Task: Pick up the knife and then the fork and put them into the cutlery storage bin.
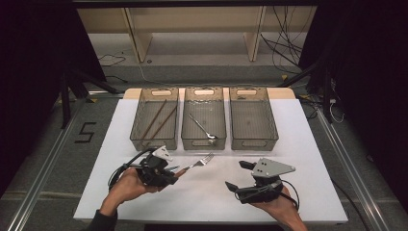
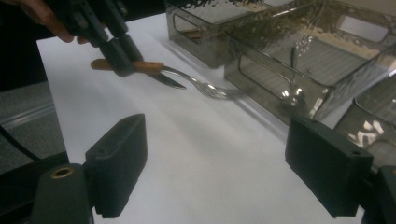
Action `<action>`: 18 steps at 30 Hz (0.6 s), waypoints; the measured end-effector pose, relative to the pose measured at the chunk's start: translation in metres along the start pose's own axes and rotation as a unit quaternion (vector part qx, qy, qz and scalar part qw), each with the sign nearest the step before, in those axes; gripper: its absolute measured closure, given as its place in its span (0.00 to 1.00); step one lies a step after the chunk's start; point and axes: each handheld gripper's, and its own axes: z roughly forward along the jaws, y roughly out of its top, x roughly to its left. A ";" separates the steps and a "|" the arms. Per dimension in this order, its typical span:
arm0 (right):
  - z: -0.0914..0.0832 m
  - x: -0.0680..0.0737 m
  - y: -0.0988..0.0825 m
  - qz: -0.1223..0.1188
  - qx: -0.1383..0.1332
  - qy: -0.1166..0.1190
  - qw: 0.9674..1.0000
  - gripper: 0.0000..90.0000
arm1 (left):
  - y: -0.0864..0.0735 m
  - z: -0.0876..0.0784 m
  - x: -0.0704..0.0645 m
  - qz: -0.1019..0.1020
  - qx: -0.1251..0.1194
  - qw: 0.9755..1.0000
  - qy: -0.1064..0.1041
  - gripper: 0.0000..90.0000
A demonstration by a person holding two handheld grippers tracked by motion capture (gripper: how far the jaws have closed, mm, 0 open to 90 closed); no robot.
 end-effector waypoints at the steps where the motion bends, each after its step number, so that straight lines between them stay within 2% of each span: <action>1: 0.002 0.002 0.002 -0.007 0.002 0.001 1.000 0.24 | 0.004 0.002 -0.001 0.006 0.005 1.000 -0.004 0.84; 2: 0.004 0.003 0.004 -0.018 0.004 -0.001 1.000 0.25 | 0.008 0.004 -0.003 0.016 0.012 1.000 -0.007 0.84; 6: 0.015 0.011 0.011 -0.050 0.014 0.001 0.999 0.26 | 0.020 0.009 -0.010 0.031 0.015 0.999 -0.012 0.84; 10: 0.025 0.019 0.015 -0.088 0.024 -0.002 0.996 0.28 | 0.025 0.011 -0.017 0.039 0.006 0.999 -0.027 0.84; 12: 0.029 0.023 0.017 -0.107 0.028 -0.007 0.994 0.29 | 0.026 0.012 -0.020 0.046 0.012 0.998 -0.033 0.84; 14: 0.034 0.028 0.017 -0.139 0.035 -0.017 0.989 0.31 | 0.026 0.013 -0.022 0.048 0.014 0.998 -0.036 0.84; 18: 0.044 0.038 0.016 -0.189 0.052 -0.034 0.980 0.38 | 0.025 0.017 -0.028 0.054 0.022 0.997 -0.041 0.84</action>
